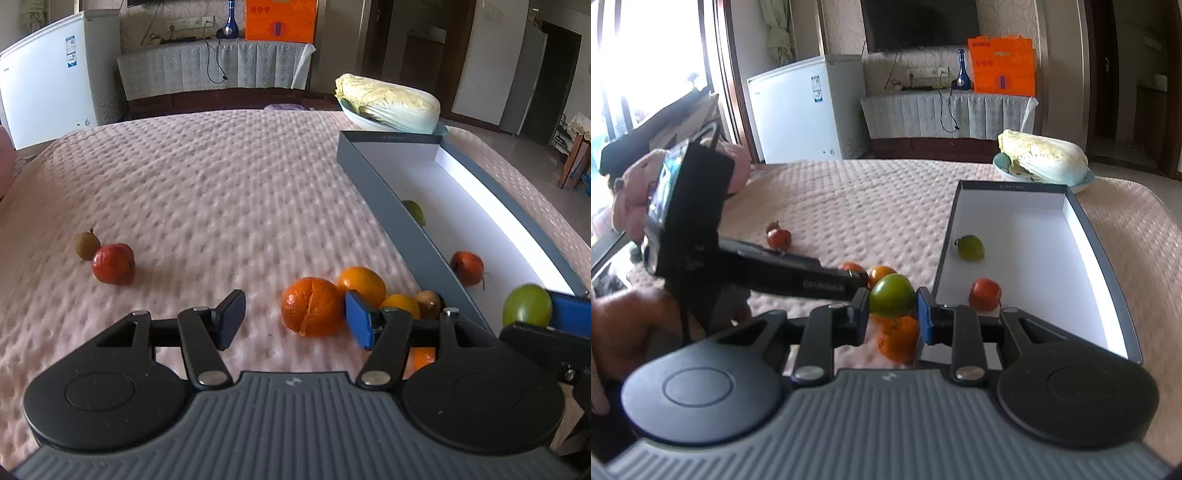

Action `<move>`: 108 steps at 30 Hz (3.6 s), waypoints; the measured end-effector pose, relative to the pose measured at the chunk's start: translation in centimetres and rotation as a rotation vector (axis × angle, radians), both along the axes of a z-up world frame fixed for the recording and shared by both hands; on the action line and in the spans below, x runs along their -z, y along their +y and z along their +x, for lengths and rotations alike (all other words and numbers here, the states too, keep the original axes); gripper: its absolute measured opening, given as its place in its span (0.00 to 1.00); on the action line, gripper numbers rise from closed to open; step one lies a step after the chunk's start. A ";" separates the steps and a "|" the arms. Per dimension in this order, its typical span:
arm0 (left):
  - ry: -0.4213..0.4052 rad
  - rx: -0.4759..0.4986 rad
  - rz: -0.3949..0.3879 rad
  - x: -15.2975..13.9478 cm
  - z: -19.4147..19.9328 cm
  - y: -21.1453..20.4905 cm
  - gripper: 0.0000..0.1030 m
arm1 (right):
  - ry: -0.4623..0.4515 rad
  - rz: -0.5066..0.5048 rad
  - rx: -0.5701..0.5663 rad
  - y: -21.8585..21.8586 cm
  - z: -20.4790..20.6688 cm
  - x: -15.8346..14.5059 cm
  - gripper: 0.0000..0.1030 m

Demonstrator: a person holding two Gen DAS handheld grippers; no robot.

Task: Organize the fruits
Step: 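Close the left tool on the large orange, then carry the orange in the left tool over the box while the right tool holds the green tomato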

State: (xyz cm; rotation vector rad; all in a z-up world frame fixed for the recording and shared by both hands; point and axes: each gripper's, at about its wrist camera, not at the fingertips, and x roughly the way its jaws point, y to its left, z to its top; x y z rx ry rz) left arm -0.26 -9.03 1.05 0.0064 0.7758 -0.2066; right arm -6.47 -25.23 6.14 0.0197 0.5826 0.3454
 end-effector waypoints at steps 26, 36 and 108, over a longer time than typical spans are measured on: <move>-0.018 -0.015 0.075 0.3 -0.5 0.1 0.41 | -0.014 0.101 0.007 -0.5 0.8 -0.2 0.29; -0.029 -0.106 0.065 -1.1 -1.7 5.5 0.41 | 0.008 0.088 -0.050 2.8 1.8 0.3 0.29; -0.093 -0.115 -0.002 -3.9 -1.1 3.9 0.41 | -0.079 0.148 -0.039 0.2 2.9 -3.4 0.29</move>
